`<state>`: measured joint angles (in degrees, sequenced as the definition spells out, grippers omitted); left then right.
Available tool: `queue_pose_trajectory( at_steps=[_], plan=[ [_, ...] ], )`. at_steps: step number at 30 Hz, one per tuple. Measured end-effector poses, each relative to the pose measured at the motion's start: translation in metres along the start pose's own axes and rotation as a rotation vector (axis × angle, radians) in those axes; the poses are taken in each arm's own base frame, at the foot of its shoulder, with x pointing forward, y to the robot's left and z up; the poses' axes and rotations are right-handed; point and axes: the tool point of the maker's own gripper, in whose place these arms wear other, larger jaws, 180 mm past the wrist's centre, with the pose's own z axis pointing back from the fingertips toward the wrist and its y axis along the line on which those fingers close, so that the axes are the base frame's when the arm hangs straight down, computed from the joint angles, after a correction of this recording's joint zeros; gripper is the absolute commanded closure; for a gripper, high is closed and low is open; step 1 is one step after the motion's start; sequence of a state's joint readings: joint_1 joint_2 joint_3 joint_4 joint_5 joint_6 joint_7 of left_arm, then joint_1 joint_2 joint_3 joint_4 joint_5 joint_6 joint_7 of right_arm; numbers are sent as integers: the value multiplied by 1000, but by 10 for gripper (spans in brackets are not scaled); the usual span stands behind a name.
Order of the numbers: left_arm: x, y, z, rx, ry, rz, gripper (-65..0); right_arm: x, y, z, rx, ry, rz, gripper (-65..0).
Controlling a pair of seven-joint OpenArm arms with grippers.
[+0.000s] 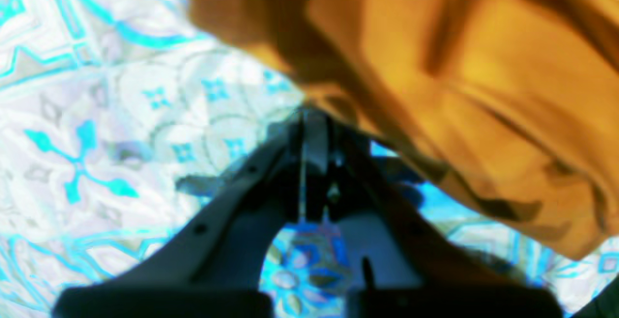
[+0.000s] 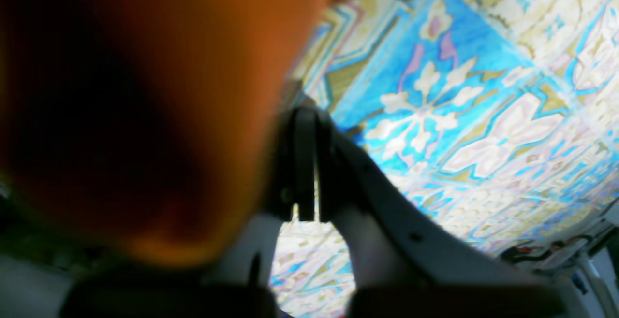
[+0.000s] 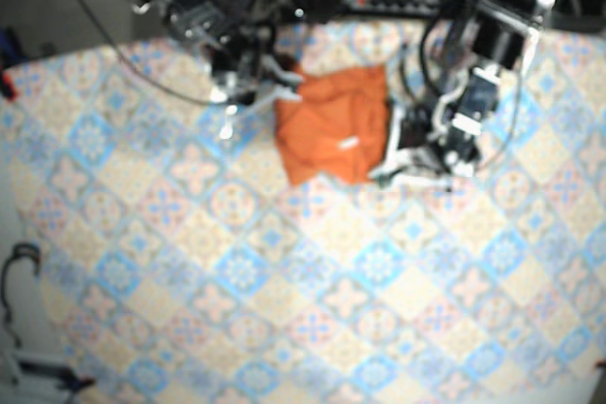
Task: Fold the T-shirt properly
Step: 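Grasp the bundle sides with both grippers and tuck them inward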
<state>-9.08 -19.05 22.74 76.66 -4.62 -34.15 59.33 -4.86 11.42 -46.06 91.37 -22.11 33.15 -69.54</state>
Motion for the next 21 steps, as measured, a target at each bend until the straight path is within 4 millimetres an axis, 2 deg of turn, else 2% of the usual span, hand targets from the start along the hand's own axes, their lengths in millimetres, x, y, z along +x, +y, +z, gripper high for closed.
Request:
queue_pose_trajectory(
  at_steps=[6, 12, 18, 21],
  plan=[
    [10, 2, -5, -10, -49, 18, 0, 6, 3, 2, -7, -1, 41, 0],
    [14, -1, -6, -9, -53, 18, 0, 21, 4, 5, -6, -37, 86, 0],
    [16, -1, -6, -11, -62, 20, 0, 55, 1, 22, -13, -141, 81, 0],
    [16, -1, -6, -9, -60, 20, 0, 63, -6, 26, -30, -152, 74, 0]
  ],
)
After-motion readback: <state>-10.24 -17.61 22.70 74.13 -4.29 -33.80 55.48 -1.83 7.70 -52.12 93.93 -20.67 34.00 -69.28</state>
